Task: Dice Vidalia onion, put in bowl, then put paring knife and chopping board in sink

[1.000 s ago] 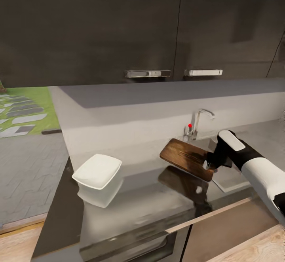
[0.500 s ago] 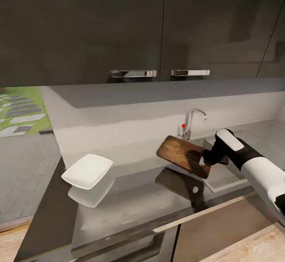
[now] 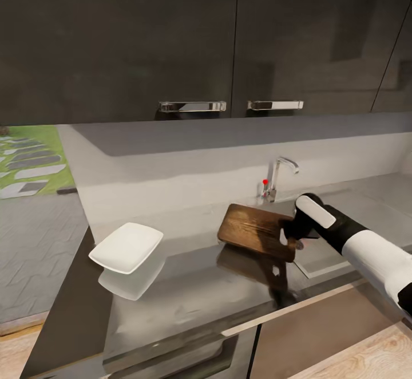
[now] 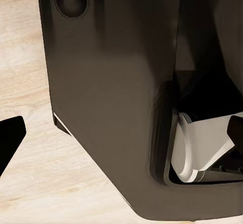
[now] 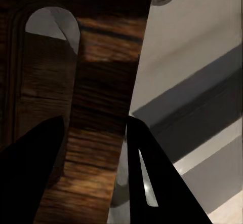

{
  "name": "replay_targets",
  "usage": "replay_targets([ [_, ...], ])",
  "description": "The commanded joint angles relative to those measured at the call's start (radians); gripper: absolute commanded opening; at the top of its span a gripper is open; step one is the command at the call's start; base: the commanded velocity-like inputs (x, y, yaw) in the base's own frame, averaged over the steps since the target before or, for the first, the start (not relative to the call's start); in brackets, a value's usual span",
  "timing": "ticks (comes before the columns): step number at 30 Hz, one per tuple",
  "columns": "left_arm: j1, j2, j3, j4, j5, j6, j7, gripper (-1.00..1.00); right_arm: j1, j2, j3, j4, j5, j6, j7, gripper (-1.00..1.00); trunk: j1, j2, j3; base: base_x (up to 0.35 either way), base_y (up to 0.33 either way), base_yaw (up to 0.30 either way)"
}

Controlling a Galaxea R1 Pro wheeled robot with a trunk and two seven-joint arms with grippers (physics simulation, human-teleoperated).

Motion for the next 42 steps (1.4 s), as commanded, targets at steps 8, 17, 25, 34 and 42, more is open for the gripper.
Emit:
replay_targets([
  [8, 0.0, 0.001, 0.0, -0.001, 0.001, -0.001, 0.0, 1.0, -0.002, -0.001, 0.309, -0.002, 0.05, -0.328, 0.241, -1.0, 0.0, -0.001, -0.001, 0.0, 0.0, 0.0],
  [17, 0.0, 0.001, 0.0, -0.001, 0.001, -0.001, 0.0, 1.0, -0.002, -0.016, 0.436, 0.0, 0.066, -0.439, 0.427, -1.0, 0.0, -0.001, -0.001, 0.0, 0.0, 0.0],
  [25, 0.0, 0.001, 0.0, -0.002, 0.001, -0.001, 0.0, 1.0, -0.002, -0.083, 0.428, 0.0, 0.064, -0.434, 0.619, -1.0, 0.0, -0.001, -0.001, 0.0, 0.0, 0.0],
  [34, 0.0, 0.001, 0.001, -0.002, 0.001, 0.0, 0.002, 1.0, -0.002, -0.087, 0.42, -0.001, 0.062, -0.337, 0.626, -1.0, 0.0, -0.001, -0.001, 0.0, 0.0, 0.0],
  [42, 0.0, 0.0, 0.004, -0.003, 0.001, 0.0, 0.004, 1.0, -0.002, -0.087, 0.3, -0.002, 0.062, 0.019, 0.625, -1.0, 0.0, -0.001, -0.001, 0.0, 0.0, 0.0],
])
